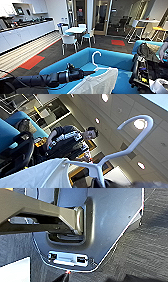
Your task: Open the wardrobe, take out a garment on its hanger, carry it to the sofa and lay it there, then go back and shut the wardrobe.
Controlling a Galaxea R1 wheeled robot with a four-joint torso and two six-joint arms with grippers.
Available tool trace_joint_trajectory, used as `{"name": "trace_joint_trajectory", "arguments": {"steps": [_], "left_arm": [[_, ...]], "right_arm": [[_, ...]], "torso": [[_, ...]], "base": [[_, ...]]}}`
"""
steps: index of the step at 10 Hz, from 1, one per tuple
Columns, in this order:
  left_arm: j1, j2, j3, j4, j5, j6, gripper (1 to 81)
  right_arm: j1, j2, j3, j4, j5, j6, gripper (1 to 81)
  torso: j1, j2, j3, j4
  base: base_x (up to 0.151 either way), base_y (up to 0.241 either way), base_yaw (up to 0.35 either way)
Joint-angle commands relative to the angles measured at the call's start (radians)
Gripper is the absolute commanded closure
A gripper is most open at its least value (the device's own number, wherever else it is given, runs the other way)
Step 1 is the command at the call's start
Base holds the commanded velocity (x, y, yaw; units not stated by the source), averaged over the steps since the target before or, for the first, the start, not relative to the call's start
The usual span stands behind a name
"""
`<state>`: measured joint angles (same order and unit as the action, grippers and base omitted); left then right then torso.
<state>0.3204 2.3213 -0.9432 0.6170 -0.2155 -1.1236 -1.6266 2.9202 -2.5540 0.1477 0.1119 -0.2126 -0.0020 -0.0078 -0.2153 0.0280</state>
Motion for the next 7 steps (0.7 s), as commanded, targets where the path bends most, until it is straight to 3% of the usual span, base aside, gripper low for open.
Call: {"name": "trace_joint_trajectory", "arguments": {"steps": [1,6,7], "left_arm": [[-0.145,-0.003,0.043,0.013,-0.054,0.002,81.1],[-0.143,-0.005,0.047,0.013,-0.054,0.002,81.1],[-0.143,-0.005,0.047,0.013,-0.054,0.002,81.1]], "right_arm": [[0.02,-0.008,0.003,-0.011,-0.064,-0.004,1.0],[0.02,-0.007,0.003,-0.011,-0.064,-0.004,1.0],[0.018,-0.007,0.003,-0.01,-0.064,-0.004,1.0]], "torso": [[0.002,0.0,0.0,0.0],[0.003,0.001,-0.001,0.0],[0.003,0.001,-0.053,0.0]], "base": [[0.101,0.0,0.0],[0.101,0.0,0.0],[0.101,0.0,0.0]]}}
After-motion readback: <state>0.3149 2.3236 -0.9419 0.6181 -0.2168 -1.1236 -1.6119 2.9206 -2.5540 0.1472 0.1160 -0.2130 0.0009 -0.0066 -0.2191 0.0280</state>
